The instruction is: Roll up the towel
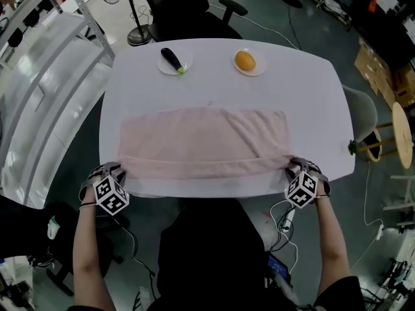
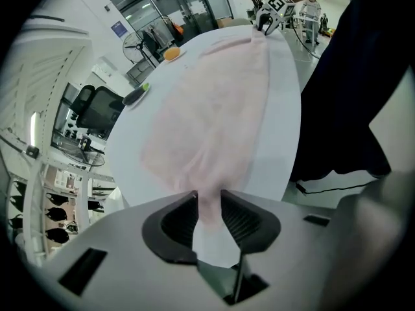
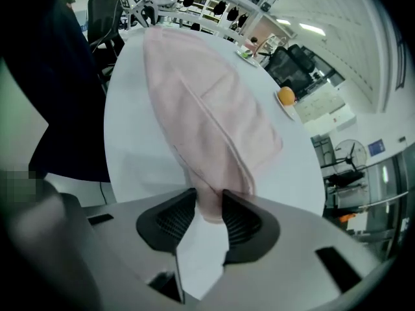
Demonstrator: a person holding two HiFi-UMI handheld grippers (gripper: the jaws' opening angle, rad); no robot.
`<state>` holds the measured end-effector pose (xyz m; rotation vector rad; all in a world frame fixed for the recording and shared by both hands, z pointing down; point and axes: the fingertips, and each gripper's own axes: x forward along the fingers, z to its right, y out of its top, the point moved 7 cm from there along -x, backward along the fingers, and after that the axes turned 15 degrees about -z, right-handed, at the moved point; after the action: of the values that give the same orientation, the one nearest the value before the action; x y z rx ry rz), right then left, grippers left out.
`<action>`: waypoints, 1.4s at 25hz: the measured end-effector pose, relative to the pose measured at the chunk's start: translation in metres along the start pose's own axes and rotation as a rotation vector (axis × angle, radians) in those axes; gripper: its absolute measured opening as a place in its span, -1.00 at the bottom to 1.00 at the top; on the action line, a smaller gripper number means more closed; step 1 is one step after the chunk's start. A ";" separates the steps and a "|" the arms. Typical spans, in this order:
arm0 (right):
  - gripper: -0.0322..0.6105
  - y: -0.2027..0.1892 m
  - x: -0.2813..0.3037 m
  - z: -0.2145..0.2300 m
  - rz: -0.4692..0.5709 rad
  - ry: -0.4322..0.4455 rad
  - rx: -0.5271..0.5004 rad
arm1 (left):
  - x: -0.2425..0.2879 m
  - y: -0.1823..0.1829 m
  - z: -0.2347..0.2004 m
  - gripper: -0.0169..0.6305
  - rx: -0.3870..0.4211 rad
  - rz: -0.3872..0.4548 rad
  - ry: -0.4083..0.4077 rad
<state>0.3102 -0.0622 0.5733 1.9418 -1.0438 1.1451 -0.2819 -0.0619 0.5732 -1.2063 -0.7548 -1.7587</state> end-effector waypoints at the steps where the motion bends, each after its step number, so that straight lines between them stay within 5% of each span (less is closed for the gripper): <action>1: -0.47 0.000 0.002 0.001 -0.001 0.002 0.009 | 0.001 0.001 0.000 -0.59 0.007 -0.009 0.004; 11: -0.61 0.000 0.009 0.000 0.000 0.023 -0.013 | 0.014 0.008 0.002 -0.82 0.052 -0.065 0.044; 22: -0.78 0.003 -0.028 0.021 0.070 -0.153 -0.309 | -0.019 -0.016 -0.022 -0.85 -0.016 -0.020 0.178; 28: -0.78 0.000 -0.037 0.002 0.086 -0.037 -0.443 | -0.022 -0.041 -0.003 -0.87 0.009 -0.057 0.127; 35: -0.79 -0.006 -0.017 -0.028 0.037 0.056 -0.476 | -0.007 -0.049 0.019 -0.88 0.051 -0.103 0.049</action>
<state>0.2995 -0.0308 0.5684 1.5128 -1.1984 0.8649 -0.3160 -0.0221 0.5728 -1.1037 -0.8407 -1.8352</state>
